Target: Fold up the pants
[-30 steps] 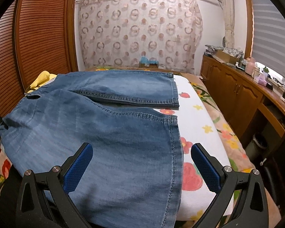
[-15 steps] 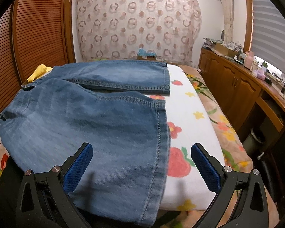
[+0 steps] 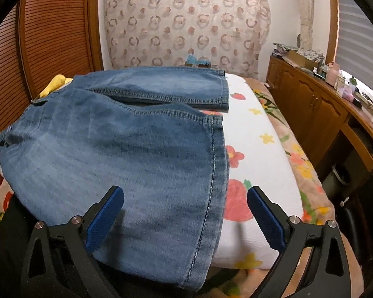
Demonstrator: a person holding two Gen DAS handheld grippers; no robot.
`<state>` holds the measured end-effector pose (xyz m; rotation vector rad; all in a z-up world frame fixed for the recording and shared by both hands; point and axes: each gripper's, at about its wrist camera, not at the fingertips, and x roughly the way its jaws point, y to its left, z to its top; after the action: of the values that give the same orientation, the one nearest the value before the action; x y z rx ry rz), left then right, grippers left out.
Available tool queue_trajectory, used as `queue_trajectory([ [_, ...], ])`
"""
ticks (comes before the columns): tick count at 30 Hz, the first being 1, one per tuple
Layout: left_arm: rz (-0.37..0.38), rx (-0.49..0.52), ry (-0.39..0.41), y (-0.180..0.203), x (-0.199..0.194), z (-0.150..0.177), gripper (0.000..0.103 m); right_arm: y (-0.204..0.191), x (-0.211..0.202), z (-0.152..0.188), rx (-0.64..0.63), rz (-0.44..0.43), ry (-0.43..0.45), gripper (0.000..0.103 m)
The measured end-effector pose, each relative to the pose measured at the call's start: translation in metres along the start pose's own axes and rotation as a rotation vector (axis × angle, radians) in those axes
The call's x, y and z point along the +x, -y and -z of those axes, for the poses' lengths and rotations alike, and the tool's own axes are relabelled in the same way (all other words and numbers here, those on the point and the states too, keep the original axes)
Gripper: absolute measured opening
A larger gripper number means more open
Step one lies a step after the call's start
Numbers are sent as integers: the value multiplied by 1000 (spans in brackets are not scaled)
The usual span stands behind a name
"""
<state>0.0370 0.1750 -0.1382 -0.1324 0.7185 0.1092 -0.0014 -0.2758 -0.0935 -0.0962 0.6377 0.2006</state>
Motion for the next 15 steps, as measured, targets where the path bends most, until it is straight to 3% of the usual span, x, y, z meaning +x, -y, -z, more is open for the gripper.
queue_trajectory([
  [7,-3,27,63,8,-15,-10,21,4,1,0,-14,9,-29,86],
  [15,13,43,97,16,-22,-22,18,5,5,0,-17,1,-58,69],
])
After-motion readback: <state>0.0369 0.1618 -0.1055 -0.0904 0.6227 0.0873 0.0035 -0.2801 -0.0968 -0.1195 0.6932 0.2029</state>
